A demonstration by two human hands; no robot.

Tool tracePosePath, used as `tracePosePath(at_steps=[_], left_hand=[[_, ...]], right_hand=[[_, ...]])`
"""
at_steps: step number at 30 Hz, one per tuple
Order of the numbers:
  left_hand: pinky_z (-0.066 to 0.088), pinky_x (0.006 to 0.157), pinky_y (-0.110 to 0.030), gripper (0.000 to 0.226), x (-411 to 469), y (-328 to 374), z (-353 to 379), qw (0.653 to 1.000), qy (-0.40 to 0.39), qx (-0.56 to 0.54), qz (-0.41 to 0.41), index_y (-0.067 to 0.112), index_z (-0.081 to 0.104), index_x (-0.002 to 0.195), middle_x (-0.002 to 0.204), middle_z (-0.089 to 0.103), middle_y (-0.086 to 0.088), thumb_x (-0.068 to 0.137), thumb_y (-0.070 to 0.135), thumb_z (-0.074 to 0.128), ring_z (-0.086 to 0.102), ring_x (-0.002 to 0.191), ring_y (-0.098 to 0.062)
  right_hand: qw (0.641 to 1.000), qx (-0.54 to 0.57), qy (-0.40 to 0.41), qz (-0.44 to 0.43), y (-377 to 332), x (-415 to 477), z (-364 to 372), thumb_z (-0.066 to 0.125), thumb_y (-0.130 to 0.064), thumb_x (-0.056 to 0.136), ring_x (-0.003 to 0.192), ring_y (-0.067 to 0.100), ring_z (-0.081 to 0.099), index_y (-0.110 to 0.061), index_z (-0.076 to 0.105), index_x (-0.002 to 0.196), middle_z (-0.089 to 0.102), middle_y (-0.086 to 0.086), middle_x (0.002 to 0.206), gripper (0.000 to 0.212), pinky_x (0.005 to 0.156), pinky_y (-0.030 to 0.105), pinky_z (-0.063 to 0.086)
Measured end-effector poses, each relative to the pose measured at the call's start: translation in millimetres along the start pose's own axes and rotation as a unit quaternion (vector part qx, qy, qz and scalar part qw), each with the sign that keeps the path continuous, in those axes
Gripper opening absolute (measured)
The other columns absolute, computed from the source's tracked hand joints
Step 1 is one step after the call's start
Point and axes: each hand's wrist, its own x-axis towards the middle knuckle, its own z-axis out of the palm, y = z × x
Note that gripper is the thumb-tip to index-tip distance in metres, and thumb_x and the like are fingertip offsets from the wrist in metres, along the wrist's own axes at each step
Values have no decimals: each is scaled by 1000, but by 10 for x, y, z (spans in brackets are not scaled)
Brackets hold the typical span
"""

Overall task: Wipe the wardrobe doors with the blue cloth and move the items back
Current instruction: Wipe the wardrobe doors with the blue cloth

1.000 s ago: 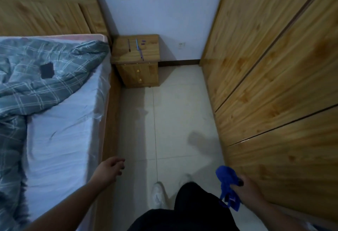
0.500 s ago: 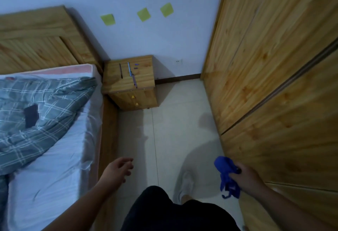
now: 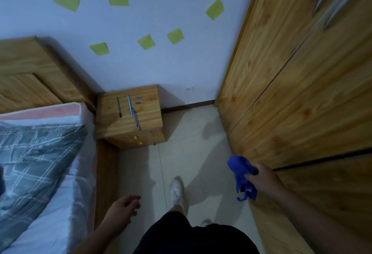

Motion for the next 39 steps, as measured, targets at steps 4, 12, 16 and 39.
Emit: tracePosePath(at_steps=[4,12,16,39], left_hand=[[50,55,-29,17,595,877,-373,998,-22,33,55,27,71,111,97,77,-2,103,19,58,72,82,-20],[47,60,-29,16,1334,2735,-578,985,-26,75,151,19,68,112,95,75,-6,105,14,55,64,72,-16],[47,58,-28,17,1634,3289,-425,985,-50,73,151,18,71,109,94,75,-17,105,12,55,63,68,-19],[49,58,-25,22,2553,5858,40,953,-132,66,266,27,77,92,81,78,12,103,31,58,67,61,-3]], right_hand=[[999,32,2,44,-73,156,-86,69,-19,90,80,2,61,-34,55,106,63,-17,91,26,63,28,51],[989,52,-39,136,235,347,-230,60,-8,99,108,27,65,0,61,131,68,15,119,33,70,13,48],[973,95,-75,199,222,642,-502,66,-25,95,95,12,69,-29,63,112,71,-5,107,18,89,37,56],[985,82,143,51,-2237,2028,-2122,61,-37,97,91,-2,55,-35,53,135,54,-20,113,39,85,29,52]])
